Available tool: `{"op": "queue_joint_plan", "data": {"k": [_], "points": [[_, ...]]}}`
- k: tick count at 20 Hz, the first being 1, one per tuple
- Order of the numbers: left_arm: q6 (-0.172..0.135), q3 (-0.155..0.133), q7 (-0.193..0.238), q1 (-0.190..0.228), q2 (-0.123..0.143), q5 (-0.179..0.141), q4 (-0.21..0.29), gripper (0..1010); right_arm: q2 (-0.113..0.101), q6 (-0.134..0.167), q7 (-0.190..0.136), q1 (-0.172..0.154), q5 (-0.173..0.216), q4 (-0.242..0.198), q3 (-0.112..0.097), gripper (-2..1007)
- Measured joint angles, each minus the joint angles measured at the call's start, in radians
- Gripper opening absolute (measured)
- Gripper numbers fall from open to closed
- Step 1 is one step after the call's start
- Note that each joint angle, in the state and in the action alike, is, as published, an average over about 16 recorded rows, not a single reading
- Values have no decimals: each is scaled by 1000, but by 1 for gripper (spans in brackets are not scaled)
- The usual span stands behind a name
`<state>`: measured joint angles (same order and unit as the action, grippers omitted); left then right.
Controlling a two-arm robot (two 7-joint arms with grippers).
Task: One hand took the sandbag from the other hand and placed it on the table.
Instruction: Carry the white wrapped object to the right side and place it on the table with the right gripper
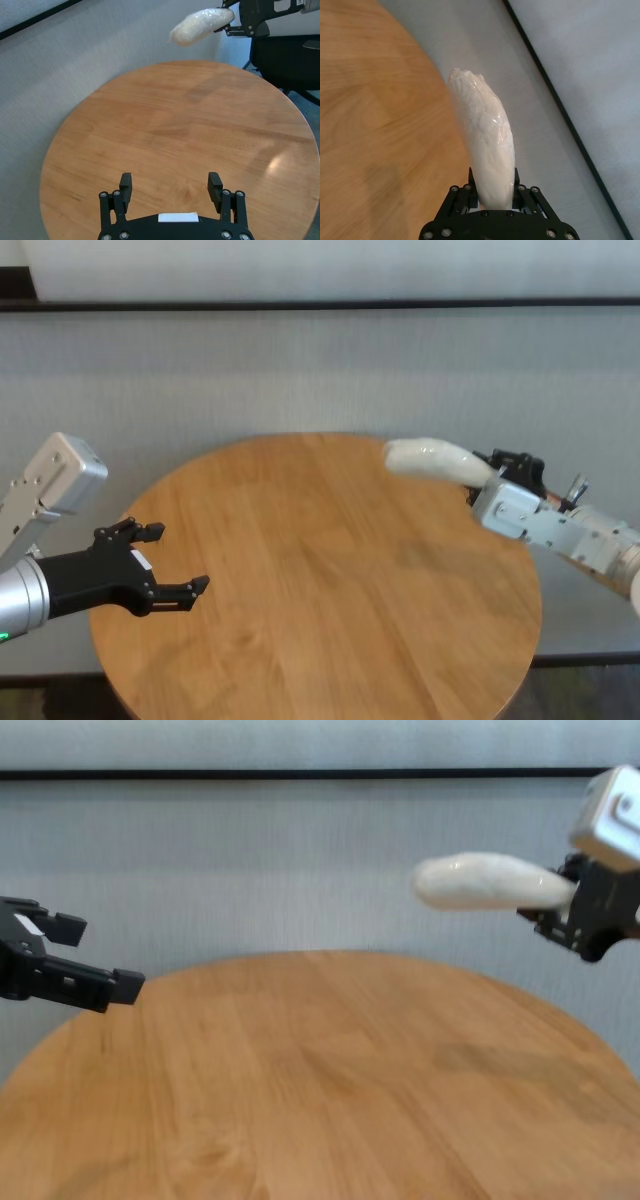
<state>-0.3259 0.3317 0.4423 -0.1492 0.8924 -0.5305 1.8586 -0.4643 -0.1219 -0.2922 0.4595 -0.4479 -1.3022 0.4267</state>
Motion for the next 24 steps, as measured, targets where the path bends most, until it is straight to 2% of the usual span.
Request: {"op": "queue_joint_plan", "data": {"k": [11, 18, 24], "points": [[1, 0, 0, 0, 0, 0, 0, 1000, 16, 90, -40, 16, -50, 58, 46, 332], [1, 0, 0, 0, 0, 0, -1, 1000, 24, 132, -51, 34, -84, 98, 72, 332], [1, 0, 0, 0, 0, 0, -1, 1000, 30, 152, -52, 46, -110, 129, 88, 332]]}}
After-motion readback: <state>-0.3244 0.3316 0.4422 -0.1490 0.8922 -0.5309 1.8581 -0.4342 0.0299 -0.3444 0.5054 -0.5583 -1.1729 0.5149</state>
